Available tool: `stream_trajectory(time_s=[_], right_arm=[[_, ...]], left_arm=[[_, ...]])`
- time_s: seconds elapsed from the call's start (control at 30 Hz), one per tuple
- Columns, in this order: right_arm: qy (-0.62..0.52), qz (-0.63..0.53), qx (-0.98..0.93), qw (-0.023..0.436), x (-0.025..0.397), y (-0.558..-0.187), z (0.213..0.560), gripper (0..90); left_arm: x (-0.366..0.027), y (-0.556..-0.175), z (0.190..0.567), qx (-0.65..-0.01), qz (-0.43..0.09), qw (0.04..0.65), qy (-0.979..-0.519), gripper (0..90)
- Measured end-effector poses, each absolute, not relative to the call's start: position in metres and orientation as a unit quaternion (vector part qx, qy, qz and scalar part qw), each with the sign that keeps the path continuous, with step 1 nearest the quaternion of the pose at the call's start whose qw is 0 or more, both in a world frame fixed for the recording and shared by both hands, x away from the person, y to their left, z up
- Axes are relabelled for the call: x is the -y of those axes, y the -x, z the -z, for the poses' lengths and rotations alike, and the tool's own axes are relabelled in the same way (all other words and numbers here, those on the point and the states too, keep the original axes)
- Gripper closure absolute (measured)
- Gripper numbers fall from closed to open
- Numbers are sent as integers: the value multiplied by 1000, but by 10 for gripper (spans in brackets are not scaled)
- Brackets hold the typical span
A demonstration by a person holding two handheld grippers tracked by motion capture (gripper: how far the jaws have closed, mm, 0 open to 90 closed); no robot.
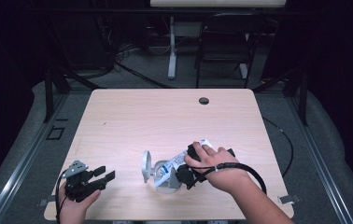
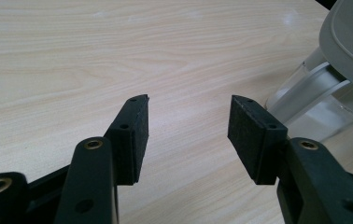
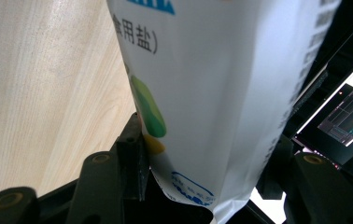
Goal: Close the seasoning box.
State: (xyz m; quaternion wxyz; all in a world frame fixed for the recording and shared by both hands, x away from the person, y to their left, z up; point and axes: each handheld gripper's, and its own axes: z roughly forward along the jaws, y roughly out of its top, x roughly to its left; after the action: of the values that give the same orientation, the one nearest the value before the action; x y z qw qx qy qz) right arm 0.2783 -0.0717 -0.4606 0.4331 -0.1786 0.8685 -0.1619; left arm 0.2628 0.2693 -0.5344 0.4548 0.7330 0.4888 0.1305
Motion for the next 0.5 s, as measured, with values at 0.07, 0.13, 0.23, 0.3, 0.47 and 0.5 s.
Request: stream_trajectory(time_s=[0.07,0.13,0.23,0.3,0.47,0.5], right_arm=[[179,160,-869,433,72,-279,461,480],[179,160,-869,433,72,-278,461,480],[179,161,-868,434,72,-278,461,482],[178,160,-869,434,72,-278,461,483],[179,161,-868,435,72,-278,461,485],[179,161,-868,434,72,-278,461,485]], left_arm=[[-269,-263,534,-489,-131,455,-733,486],[-270,-263,534,-489,-131,455,-733,486],[-270,-263,535,-490,-132,455,-732,486],[-270,-263,535,-490,-132,456,-731,486],[-270,-263,535,-490,-132,457,-731,486],[-270,-263,535,-490,-133,455,-731,486]])
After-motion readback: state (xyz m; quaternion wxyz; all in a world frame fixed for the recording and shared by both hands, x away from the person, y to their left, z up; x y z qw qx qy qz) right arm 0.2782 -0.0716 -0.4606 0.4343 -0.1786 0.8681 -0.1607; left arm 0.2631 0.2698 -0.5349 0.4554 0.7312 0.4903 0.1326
